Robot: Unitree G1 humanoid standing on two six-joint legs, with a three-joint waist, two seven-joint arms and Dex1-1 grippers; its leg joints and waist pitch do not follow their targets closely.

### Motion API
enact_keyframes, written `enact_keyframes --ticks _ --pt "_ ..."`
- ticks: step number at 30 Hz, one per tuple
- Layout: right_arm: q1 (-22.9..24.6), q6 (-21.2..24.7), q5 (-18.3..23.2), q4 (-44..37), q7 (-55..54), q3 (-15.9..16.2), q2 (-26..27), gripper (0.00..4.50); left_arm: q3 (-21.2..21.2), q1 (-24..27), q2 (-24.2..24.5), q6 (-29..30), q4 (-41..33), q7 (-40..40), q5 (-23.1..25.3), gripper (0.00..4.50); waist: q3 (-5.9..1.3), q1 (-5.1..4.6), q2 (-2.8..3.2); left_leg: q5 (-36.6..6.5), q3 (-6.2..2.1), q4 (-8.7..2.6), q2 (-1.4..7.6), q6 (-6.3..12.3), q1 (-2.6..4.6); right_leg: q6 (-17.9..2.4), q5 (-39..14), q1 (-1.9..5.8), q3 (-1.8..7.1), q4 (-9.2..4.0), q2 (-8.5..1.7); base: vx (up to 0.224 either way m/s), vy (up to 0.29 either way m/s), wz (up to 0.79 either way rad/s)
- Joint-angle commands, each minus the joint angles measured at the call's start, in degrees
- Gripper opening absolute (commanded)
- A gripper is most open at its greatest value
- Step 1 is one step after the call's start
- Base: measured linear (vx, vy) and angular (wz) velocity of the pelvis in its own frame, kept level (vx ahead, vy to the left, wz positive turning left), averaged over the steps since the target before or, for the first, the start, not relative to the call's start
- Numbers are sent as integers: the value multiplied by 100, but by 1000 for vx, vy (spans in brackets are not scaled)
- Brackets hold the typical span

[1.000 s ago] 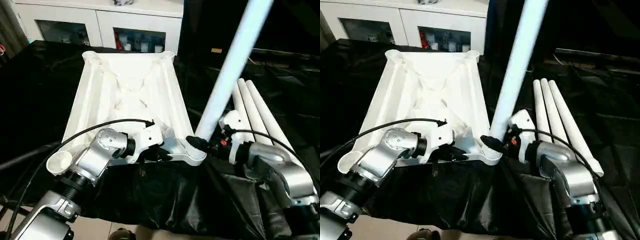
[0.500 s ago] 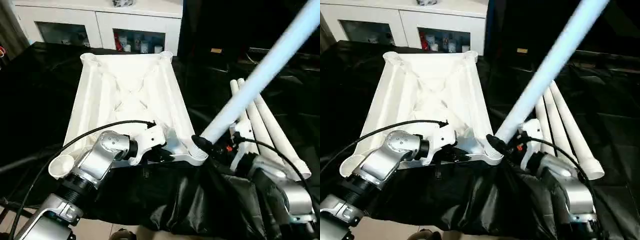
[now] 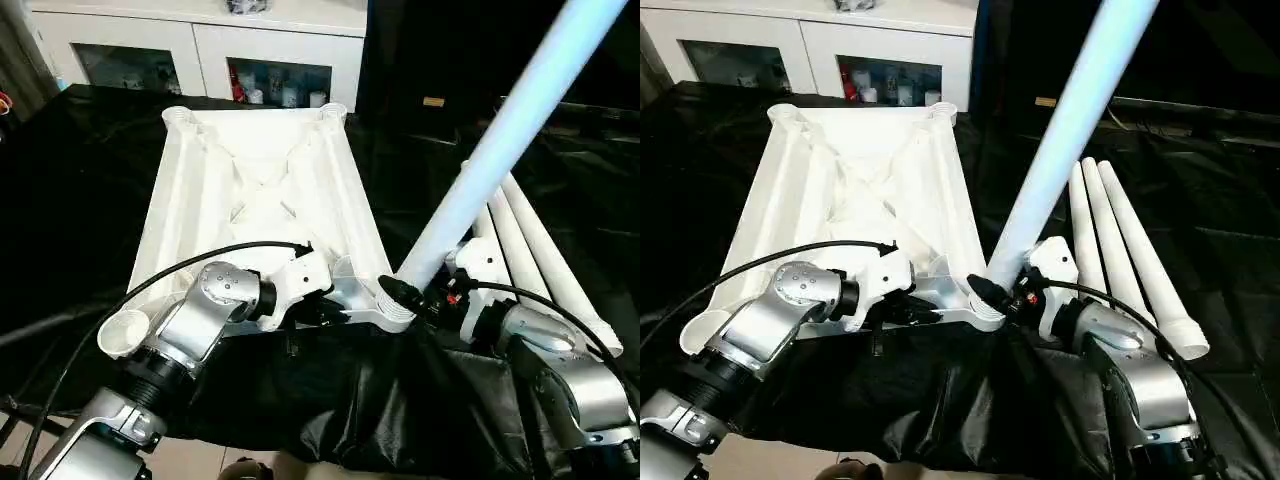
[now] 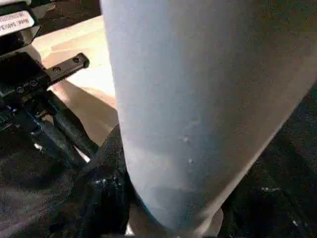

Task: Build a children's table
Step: Insert table leg to table base

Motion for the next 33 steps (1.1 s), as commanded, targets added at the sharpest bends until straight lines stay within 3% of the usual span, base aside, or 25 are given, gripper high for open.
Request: enact_keyframes --ticks 1,5,7,8,9,11,16,19,25,27,33 --pt "203 338 -203 349 178 329 -123 192 168 -4 -93 -51 -218 106 -160 0 -322 -13 -53 -1122 -154 -452 341 182 144 -1318 -859 130 156 -394 -293 0 0 0" --pt "123 306 -216 394 294 395 -148 192 173 -11 -90 -57 -219 97 -165 0 -332 -11 -55 -1019 -150 -435 336 233 139 -1352 -735 138 154 -380 -294 0 0 0" --pt "45 273 -220 470 288 355 -116 192 168 -18 -90 -58 -217 83 -165 0 -334 -13 -40 -1053 -150 -437 337 230 145 -1370 -749 137 152 -383 -290 0 0 0" --pt "25 265 -171 492 249 288 -83 192 167 -20 -92 -59 -213 80 -165 0 -332 -12 -3 -1081 -157 -443 338 211 146 -1380 -766 135 151 -379 -290 0 0 0" --pt "25 265 -171 492 249 288 -83 192 167 -20 -92 -59 -213 80 -165 0 -337 -16 -18 -1095 -150 -440 336 204 150 -1385 -751 134 152 -387 -286 0 0 0" --pt "110 325 153 404 115 -61 40 192 162 -39 -93 -74 -174 65 -161 0 -337 -17 -7 -1165 -154 -445 339 186 149 -1404 -715 137 156 -385 -290 0 0 0" --pt "315 302 325 386 -95 -395 150 191 159 -63 -91 -83 -135 53 -156 0 -349 -7 9 -1103 -153 -441 336 204 155 -1463 -540 140 148 -372 -283 0 0 0" --pt "460 263 324 326 -124 -431 160 191 159 -76 -84 -92 -112 48 -152 0 -352 -3 23 -1140 -157 -445 337 183 154 -1461 -560 146 143 -373 -280 0 0 0" --pt "732 271 224 14 -134 -247 136 191 151 -122 -72 -124 -45 26 -131 0 -352 17 45 -1186 -161 -453 332 157 147 -1392 -596 149 145 -383 -281 0 0 0" --pt "613 224 -47 60 -93 85 15 191 126 -179 -61 -170 11 -6 -93 0 -343 13 47 -1294 -168 -464 331 102 149 -1354 -792 146 142 -402 -284 0 0 0" --pt "306 268 -186 324 84 325 -34 191 98 -218 -42 -185 36 -85 -69 0 -314 -21 35 -1532 -183 -493 338 11 155 -1246 -1223 119 152 -434 -295 0 0 0"
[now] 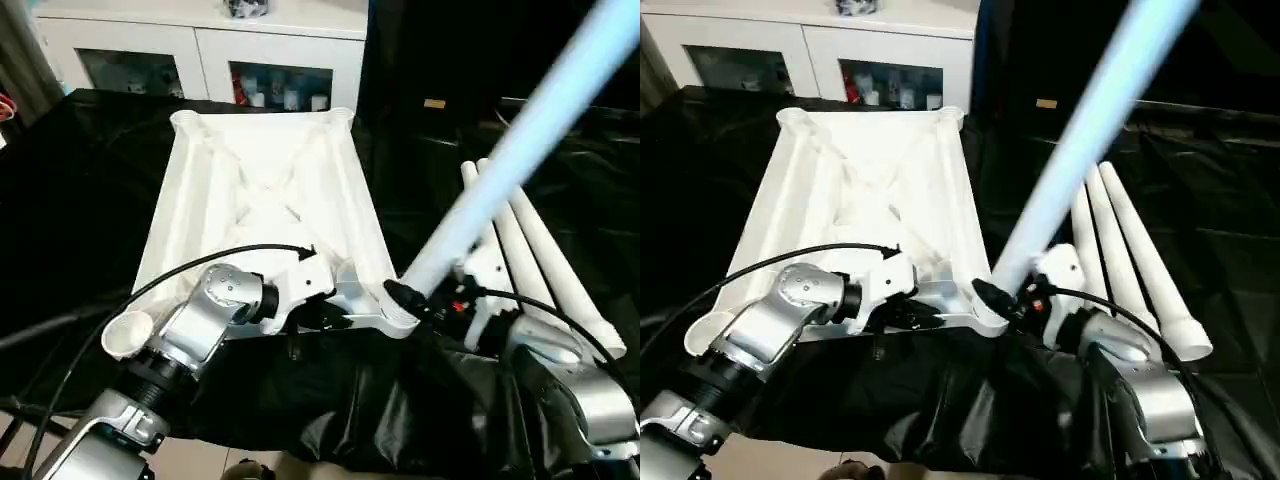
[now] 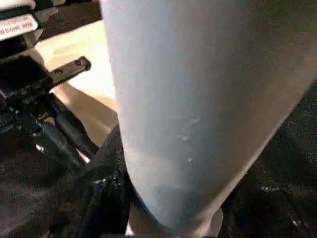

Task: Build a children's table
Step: Insert table leg to table base

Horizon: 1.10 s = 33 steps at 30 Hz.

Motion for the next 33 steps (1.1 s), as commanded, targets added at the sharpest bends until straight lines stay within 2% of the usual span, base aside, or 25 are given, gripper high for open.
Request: enact_keyframes --ticks 1,2,5,6,7,8,9,10,13,14,16,17,19,23,26,28,33 --pt "126 289 -216 476 168 382 -63 191 129 -216 -22 -117 -68 18 -62 0 -275 -15 -27 -1557 -177 -493 337 1 144 -1237 -1233 104 157 -444 -294 0 0 0" --pt "83 292 -217 518 228 413 -77 191 133 -221 -8 -120 -68 -5 -63 0 -253 -22 -48 -1592 -176 -502 337 1 133 -1224 -1286 99 160 -456 -293 0 0 0" --pt "-79 236 -227 734 453 489 -106 191 147 -275 61 -163 -16 -96 -65 0 -255 -23 -41 -1638 -183 -507 341 -10 146 -1197 -1378 89 164 -461 -299 0 0 0" --pt "-127 211 -229 803 523 513 -122 191 152 -296 86 -175 -4 -126 -68 0 -220 -23 -85 -1663 -187 -517 333 17 128 -1170 -1473 79 161 -461 -298 0 0 0" --pt "-152 197 -229 839 558 525 -132 191 154 -307 99 -181 1 -141 -70 0 -223 -26 -72 -1689 -183 -520 339 5 144 -1170 -1506 74 167 -470 -304 0 0 0" --pt "-189 148 -238 896 677 561 -165 191 158 -329 130 -196 -2 -205 -94 0 -178 -37 -111 -1740 -176 -530 342 -3 143 -1160 -1557 44 171 -490 -299 0 0 0" --pt "-214 103 -250 939 790 600 -200 191 155 -350 157 -222 6 -264 -107 0 -184 -26 -90 -1774 -186 -536 351 -32 151 -1154 -1587 52 176 -486 -308 0 0 0" --pt "-230 57 -262 973 888 631 -231 191 146 -368 188 -246 5 -319 -110 0 -138 -36 -125 -1829 -185 -548 351 -38 138 -1148 -1616 33 175 -497 -305 0 0 0" --pt "-252 -136 -294 1083 1258 759 -341 191 104 -434 278 -394 46 -536 -126 0 -125 -24 -135 -1868 -192 -552 358 -22 145 -1120 -1692 33 185 -504 -321 0 0 0" --pt "-245 -252 -341 1121 1416 824 -400 191 85 -478 324 -448 90 -631 -121 0 -68 -19 -147 -1866 -188 -569 360 -4 139 -1109 -1676 5 189 -511 -310 0 0 0" --pt "-247 -375 -398 1176 1514 867 -434 191 70 -523 357 -521 162 -703 -108 0 -63 -14 -158 -1794 -185 -571 361 20 148 -1115 -1551 12 189 -502 -307 0 0 0" --pt "-248 -443 -416 1202 1557 879 -441 191 62 -555 372 -558 218 -724 -89 0 -56 -8 -158 -1670 -177 -570 358 59 146 -1198 -1306 19 187 -485 -302 0 0 0" --pt "-231 -541 -374 1224 1700 884 -446 191 53 -627 399 -651 331 -813 -79 0 -27 -7 -166 -1628 -178 -579 364 78 136 -1242 -1184 21 180 -478 -300 0 0 0" --pt "-206 -698 -320 1287 1913 890 -460 191 55 -722 430 -813 474 -1023 -101 0 -17 -16 -174 -1535 -176 -585 372 142 141 -1359 -981 49 172 -460 -304 0 0 0" --pt "-208 -900 -298 1402 2073 898 -457 191 76 -825 444 -934 670 -1104 -79 0 -9 -15 -180 -1327 -160 -571 374 246 141 -1480 -619 64 167 -441 -308 0 0 0" --pt "-223 -994 -299 1475 2164 912 -448 191 83 -891 455 -1011 791 -1154 -63 0 -13 -16 -181 -1284 -154 -565 374 279 147 -1533 -529 71 168 -432 -308 0 0 0" --pt "-385 -1061 -350 1744 2057 857 -288 191 134 -954 437 -1045 896 -1110 -36 0 -5 -17 -194 -1401 -157 -586 391 263 152 -1595 -772 82 170 -453 -326 0 0 0"
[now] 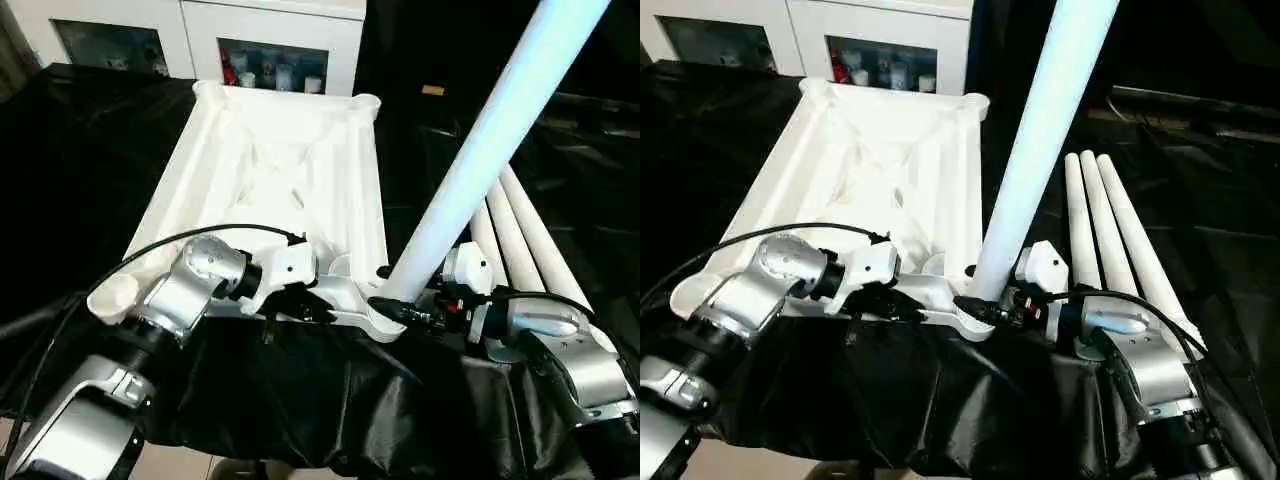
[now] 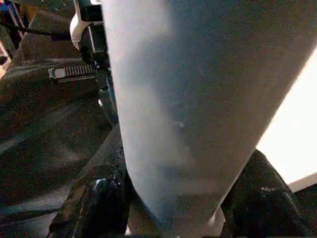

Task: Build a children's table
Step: Insert table leg to table base

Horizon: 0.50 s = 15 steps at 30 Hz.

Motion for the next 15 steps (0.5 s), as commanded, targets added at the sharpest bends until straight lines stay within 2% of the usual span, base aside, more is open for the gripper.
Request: enact_keyframes --ticks 1,2,4,5,6,7,8,9,10,11,12,13,14,15 --pt "218 299 -308 754 48 442 117 191 154 -192 -7 -59 -22 173 -1 0 -206 -14 26 -1426 -167 -472 392 259 156 -1581 -792 101 176 -375 -350 0 0 0" --pt "122 294 -337 909 -116 375 219 191 182 -185 -25 -49 -24 252 11 0 -198 -36 26 -1500 -169 -483 388 226 146 -1597 -936 86 179 -385 -355 0 0 0" --pt "2 233 -420 1126 -387 300 341 191 226 -156 -58 24 -76 362 4 0 -182 -44 22 -1793 -185 -516 402 64 162 -1481 -1471 72 187 -435 -379 0 0 0" --pt "-104 197 -486 1310 -641 235 446 191 271 -121 -94 108 -147 476 -8 0 -171 -49 30 -1859 -190 -527 399 25 157 -1451 -1585 63 190 -448 -377 0 0 0" --pt "-237 152 -564 1544 -958 153 580 191 331 -71 -143 222 -245 624 -28 0 -183 -66 13 -1887 -196 -536 403 -18 154 -1433 -1659 69 188 -444 -383 0 0 0" --pt "-320 125 -598 1693 -1130 103 665 191 380 -32 -182 318 -321 712 -57 0 -185 -128 16 -2005 -241 -566 387 -167 107 -1332 -2017 80 171 -453 -404 0 0 0" --pt "-424 84 -621 1873 -1339 41 784 191 452 29 -239 425 -433 869 -82 0 -190 -149 2 -1990 -247 -570 382 -201 94 -1290 -2050 85 166 -453 -399 0 0 0" --pt "-560 52 -647 2110 -1631 -41 945 191 540 118 -312 564 -600 1113 -91 0 -194 -190 -5 -1891 -259 -573 377 -216 48 -1257 -1951 99 161 -436 -397 0 0 0" --pt "-649 23 -669 2258 -1806 -77 1046 191 591 181 -354 670 -719 1298 -69 0 -195 -206 -5 -1856 -259 -575 376 -215 34 -1247 -1886 101 157 -432 -391 -30 13 -18" --pt "-707 3 -684 2356 -1917 -99 1112 191 623 223 -381 744 -797 1419 -54 0 -173 -230 -4 -1924 -234 -564 371 -186 80 -1242 -1864 43 169 -461 -369 0 0 0" --pt "-707 3 -684 2356 -1917 -99 1112 191 623 223 -381 744 -797 1419 -54 0 -173 -230 -4 -1924 -234 -564 371 -186 80 -1242 -1864 43 169 -461 -369 0 0 0" --pt "-863 -52 -700 2615 -2196 -180 1280 191 736 307 -492 974 -961 1882 48 0 -183 -221 -8 -1918 -207 -536 367 -141 115 -1235 -1820 22 191 -465 -362 0 0 0" --pt "-937 -75 -699 2739 -2326 -220 1359 191 793 352 -553 1101 -1059 2125 102 0 -130 -249 -18 -1913 -218 -561 362 -55 70 -1234 -1978 33 191 -495 -370 0 0 0" --pt "-999 -84 -688 2840 -2431 -258 1428 191 851 393 -622 1230 -1162 2392 176 0 -143 -254 -10 -1937 -211 -550 372 -76 96 -1227 -2051 17 194 -493 -369 0 0 0"
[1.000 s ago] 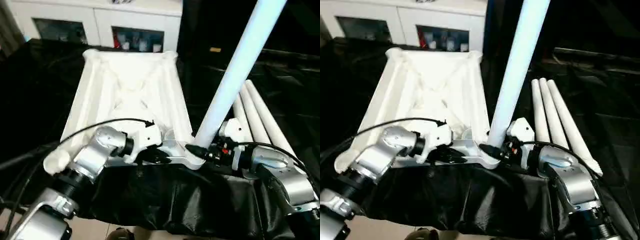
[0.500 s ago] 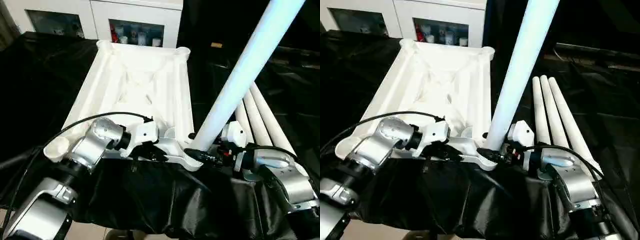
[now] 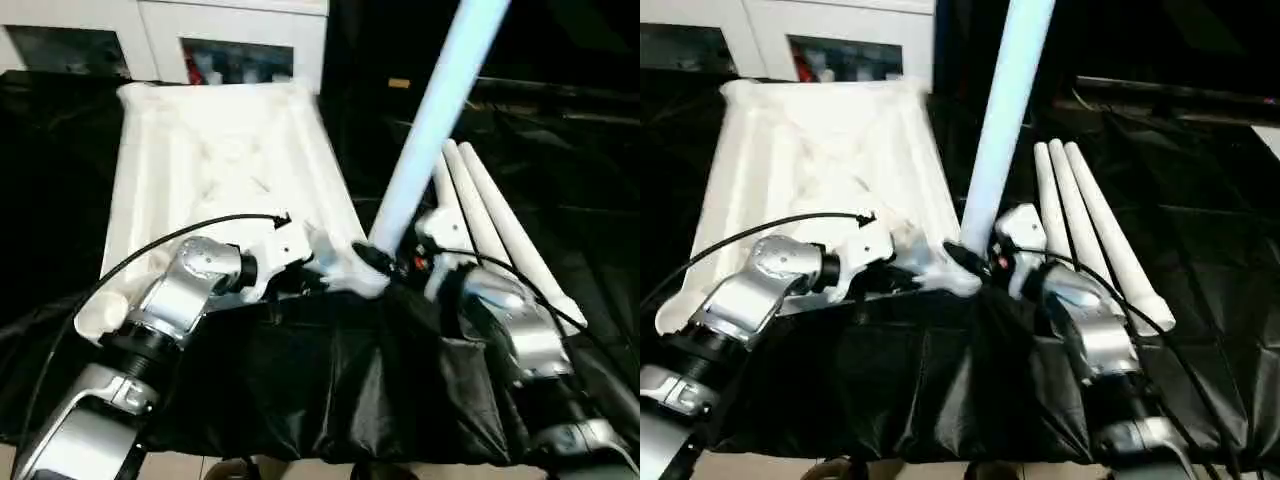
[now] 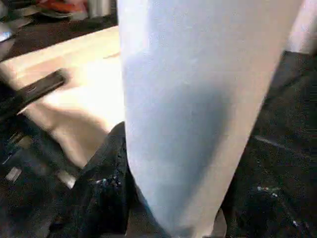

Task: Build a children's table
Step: Insert table leg to table base

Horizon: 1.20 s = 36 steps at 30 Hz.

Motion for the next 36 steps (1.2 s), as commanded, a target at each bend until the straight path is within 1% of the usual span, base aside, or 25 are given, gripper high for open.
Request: enact_keyframes --ticks 1,3,4,5,6,7,9,10,11,12,13,16,18,19,21,25,26,27,28,29,31,33,34,35,36 --pt "233 408 -314 912 -436 76 66 191 313 2 -273 182 -502 609 -89 0 -181 31 5 -1936 -204 -511 360 -41 81 -1137 -2163 88 205 -515 -360 0 0 0" --pt "94 422 -299 1156 -655 -7 218 191 491 157 -588 763 -949 1190 -23 0 -184 19 22 -1785 -200 -507 375 -22 69 -1202 -1999 100 206 -492 -353 0 0 0" --pt "32 434 -300 1290 -721 -39 284 191 507 254 -758 994 -1194 1379 -13 0 -188 11 16 -1706 -181 -496 381 32 73 -1261 -1822 100 206 -481 -338 0 0 0" --pt "-19 477 -285 1400 -750 -60 338 191 460 358 -902 1163 -1442 1438 -46 0 -176 12 17 -1656 -189 -500 371 63 54 -1269 -1777 108 197 -484 -332 0 0 0" --pt "-57 490 -275 1488 -766 -72 371 191 414 428 -992 1282 -1616 1476 -66 0 -184 18 20 -1590 -181 -490 371 111 55 -1288 -1636 111 196 -477 -320 0 0 0" --pt "-84 483 -312 1553 -777 -41 381 191 317 493 -1069 1350 -1766 1469 -71 0 -202 14 -18 -1462 -166 -468 366 190 54 -1318 -1407 121 194 -459 -304 0 0 0" --pt "-123 454 -368 1644 -781 -18 394 191 200 554 -1129 1399 -1895 1469 -75 0 -205 21 0 -1266 -160 -455 356 287 38 -1341 -1119 134 186 -433 -292 0 0 0" --pt "-131 447 -376 1661 -780 -15 397 191 174 564 -1136 1401 -1906 1467 -71 0 -206 19 -6 -1214 -159 -451 347 313 34 -1340 -1041 141 182 -428 -283 0 0 0" --pt "-185 416 -424 1761 -750 6 418 191 -8 619 -1168 1381 -1944 1466 9 0 -227 17 -21 -1093 -156 -432 344 379 37 -1369 -862 152 179 -403 -281 0 0 0" --pt "-205 409 -435 1781 -727 11 426 191 -69 628 -1164 1352 -1924 1466 54 0 -218 17 -12 -1065 -152 -430 342 412 36 -1389 -800 154 176 -405 -278 0 0 0" --pt "-222 400 -446 1795 -715 15 439 191 -107 640 -1154 1341 -1916 1466 91 0 -240 19 1 -1066 -145 -423 349 419 57 -1408 -776 154 179 -405 -281 0 0 0" --pt "-252 399 -450 1794 -713 -13 453 191 -132 633 -1111 1327 -1897 1514 179 0 -218 12 -2 -1230 -144 -443 353 378 65 -1416 -960 141 179 -429 -272 0 0 0" --pt "-261 392 -457 1810 -711 -24 457 191 -139 636 -1105 1358 -1920 1539 190 0 -215 11 -3 -1410 -153 -457 358 283 76 -1348 -1210 130 185 -448 -278 0 0 0" --pt "-277 370 -476 1842 -718 -39 465 191 -143 636 -1089 1395 -1940 1556 185 0 -234 11 -1 -1419 -152 -453 358 266 80 -1341 -1221 136 185 -447 -277 0 0 0" --pt "-304 316 -569 1882 -764 -18 455 191 -189 602 -991 1285 -1930 1501 203 0 -236 9 -1 -1351 -152 -452 353 250 70 -1336 -1093 135 183 -434 -269 0 0 0" --pt "-314 282 -488 1823 -691 -67 487 191 -216 610 -931 1159 -1920 1340 153 0 -236 3 -4 -1370 -150 -451 350 255 72 -1331 -1078 137 185 -433 -273 0 0 0" --pt "-318 290 -468 1817 -677 -79 492 247 -217 613 -926 1138 -1915 1317 147 0 -262 -1 -6 -1323 -149 -442 352 259 76 -1350 -1029 148 186 -421 -277 0 0 0" --pt "-330 268 -412 1771 -619 -111 501 261 -226 623 -890 1058 -1904 1233 124 0 -266 -1 -4 -1244 -147 -435 349 281 70 -1370 -923 155 186 -412 -276 0 0 0" --pt "-333 272 -377 1732 -588 -130 503 267 -227 625 -868 1014 -1900 1188 109 0 -274 -5 0 -1190 -144 -425 347 294 77 -1408 -857 153 185 -403 -273 0 0 0" --pt "-337 283 -325 1672 -518 -153 494 267 -223 621 -845 972 -1889 1126 79 0 -299 20 1 -940 -128 -392 344 377 84 -1488 -460 171 186 -360 -267 0 0 0" --pt "-331 283 -288 1605 -458 -171 477 295 -219 614 -824 944 -1885 1061 40 0 -306 30 2 -719 -113 -366 341 483 91 -1584 -100 181 179 -323 -258 0 0 0" --pt "-298 254 -229 1457 -297 -227 460 306 -231 594 -760 889 -1875 972 -28 0 -311 36 6 -612 -108 -355 340 547 86 -1637 75 192 178 -302 -257 0 0 0" --pt "-290 248 -229 1430 -278 -234 454 318 -234 589 -749 873 -1866 958 -39 0 -320 45 10 -552 -100 -342 337 603 93 -1705 211 200 175 -287 -250 0 0 0" --pt "-281 241 -221 1396 -252 -242 447 327 -240 584 -737 857 -1856 942 -48 0 -323 56 15 -538 -98 -339 342 611 104 -1731 235 198 175 -287 -255 0 0 0" --pt "-275 236 -214 1375 -236 -246 444 327 -243 581 -729 847 -1850 932 -52 0 -328 76 9 -498 -85 -325 339 637 112 -1772 312 201 181 -278 -248 0 0 0"
